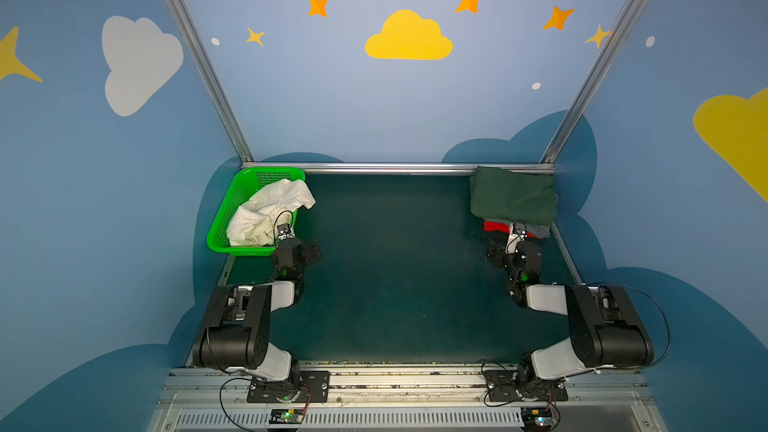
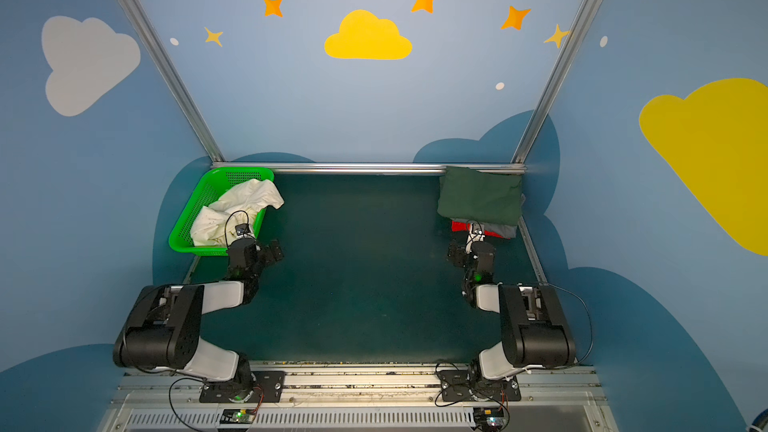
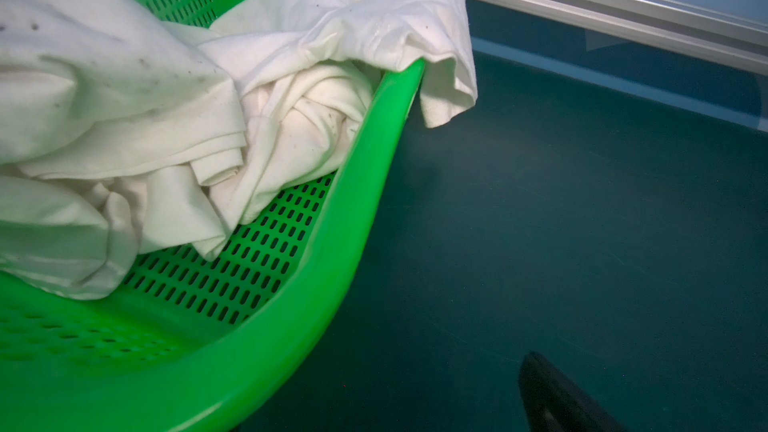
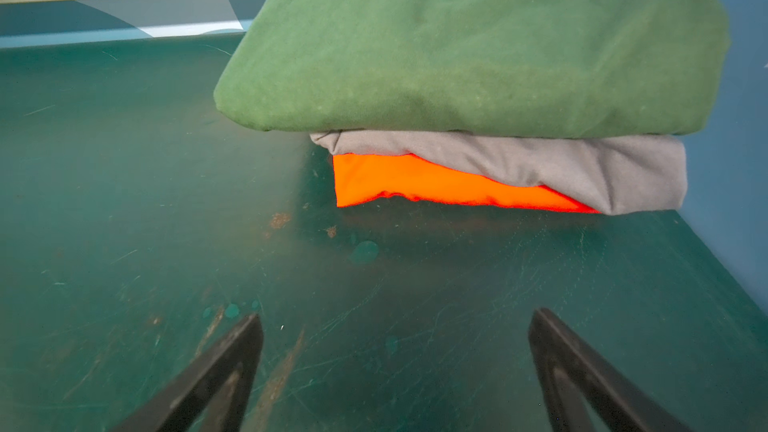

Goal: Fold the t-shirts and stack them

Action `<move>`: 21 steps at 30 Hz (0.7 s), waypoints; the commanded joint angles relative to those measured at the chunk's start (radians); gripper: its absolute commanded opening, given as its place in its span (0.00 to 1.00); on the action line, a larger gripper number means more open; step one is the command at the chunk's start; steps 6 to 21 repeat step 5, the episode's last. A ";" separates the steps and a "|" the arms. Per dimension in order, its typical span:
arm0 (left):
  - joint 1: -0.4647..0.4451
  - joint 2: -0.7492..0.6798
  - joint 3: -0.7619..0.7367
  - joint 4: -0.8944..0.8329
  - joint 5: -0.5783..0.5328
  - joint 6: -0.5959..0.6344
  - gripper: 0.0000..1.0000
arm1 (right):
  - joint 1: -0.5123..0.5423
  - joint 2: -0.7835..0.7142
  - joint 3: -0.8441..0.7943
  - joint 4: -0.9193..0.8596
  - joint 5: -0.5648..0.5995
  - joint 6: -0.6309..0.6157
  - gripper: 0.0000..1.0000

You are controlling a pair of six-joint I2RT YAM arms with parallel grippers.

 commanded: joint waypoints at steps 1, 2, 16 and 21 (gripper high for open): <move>0.001 -0.008 0.000 0.035 0.002 0.018 1.00 | 0.004 0.003 0.001 0.018 -0.003 -0.011 0.98; 0.001 -0.009 0.000 0.035 0.002 0.018 1.00 | 0.003 0.002 0.002 0.017 -0.003 -0.010 0.98; 0.001 -0.009 0.000 0.035 0.002 0.017 1.00 | 0.002 0.003 0.000 0.016 -0.003 -0.010 0.98; 0.001 -0.009 0.000 0.035 0.002 0.017 1.00 | 0.002 0.003 0.000 0.016 -0.003 -0.010 0.98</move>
